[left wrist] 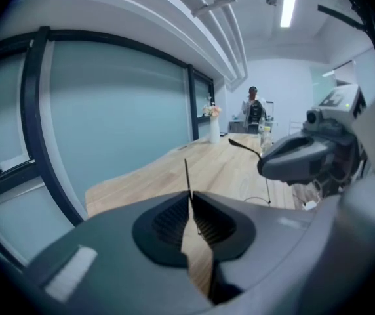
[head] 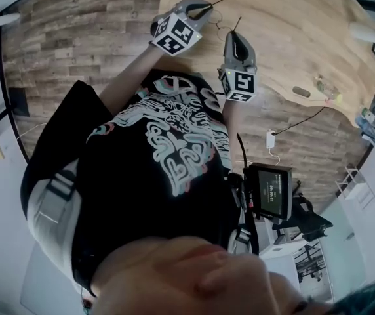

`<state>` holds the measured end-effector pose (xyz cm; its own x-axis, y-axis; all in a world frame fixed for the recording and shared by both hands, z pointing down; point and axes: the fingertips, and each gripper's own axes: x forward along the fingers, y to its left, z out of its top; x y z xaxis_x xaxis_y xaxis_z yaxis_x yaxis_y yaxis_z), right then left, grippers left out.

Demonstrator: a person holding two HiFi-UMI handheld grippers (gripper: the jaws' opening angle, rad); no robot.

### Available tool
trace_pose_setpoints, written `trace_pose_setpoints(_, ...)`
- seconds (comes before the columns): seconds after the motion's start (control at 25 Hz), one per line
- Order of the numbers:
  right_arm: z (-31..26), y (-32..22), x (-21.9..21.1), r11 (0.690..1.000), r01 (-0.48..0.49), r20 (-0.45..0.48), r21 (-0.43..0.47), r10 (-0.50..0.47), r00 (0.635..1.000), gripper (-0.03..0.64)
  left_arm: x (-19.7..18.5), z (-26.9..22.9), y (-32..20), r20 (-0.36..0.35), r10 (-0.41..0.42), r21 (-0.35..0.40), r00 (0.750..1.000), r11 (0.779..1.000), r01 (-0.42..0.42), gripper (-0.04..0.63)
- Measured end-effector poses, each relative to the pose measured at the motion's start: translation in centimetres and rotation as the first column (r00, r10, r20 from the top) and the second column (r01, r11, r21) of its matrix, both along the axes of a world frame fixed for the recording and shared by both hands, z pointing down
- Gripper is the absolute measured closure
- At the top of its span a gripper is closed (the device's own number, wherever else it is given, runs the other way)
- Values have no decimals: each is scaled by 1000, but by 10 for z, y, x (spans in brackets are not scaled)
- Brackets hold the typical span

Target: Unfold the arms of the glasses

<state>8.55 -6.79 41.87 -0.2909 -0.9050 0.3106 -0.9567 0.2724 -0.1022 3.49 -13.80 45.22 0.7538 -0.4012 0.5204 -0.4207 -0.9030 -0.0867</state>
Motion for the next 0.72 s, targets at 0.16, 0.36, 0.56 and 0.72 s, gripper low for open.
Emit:
trace_pose_setpoints(0.16, -10, 5, -4, 1000, -13, -11, 18, 13, 1000, 613, -6, -9, -4, -32, 7, -15, 999, 1000, -7, 588)
trace_pose_setpoints(0.36, -18, 11, 0, 999, -39, 6, 38, 39, 999, 614, -4, -18, -6, -59, 27, -19, 998, 999, -29, 586)
trace_pose_setpoints(0.56, -24, 13, -3, 998, -48, 6, 50, 48, 999, 614, 0, -21, -8, -75, 47, -29, 996, 998, -50, 586)
trace_pose_setpoints(0.72, -30, 16, -6, 997, -55, 9, 63, 55, 998, 614, 0, -29, -11, -104, 41, -51, 994, 998, -46, 588)
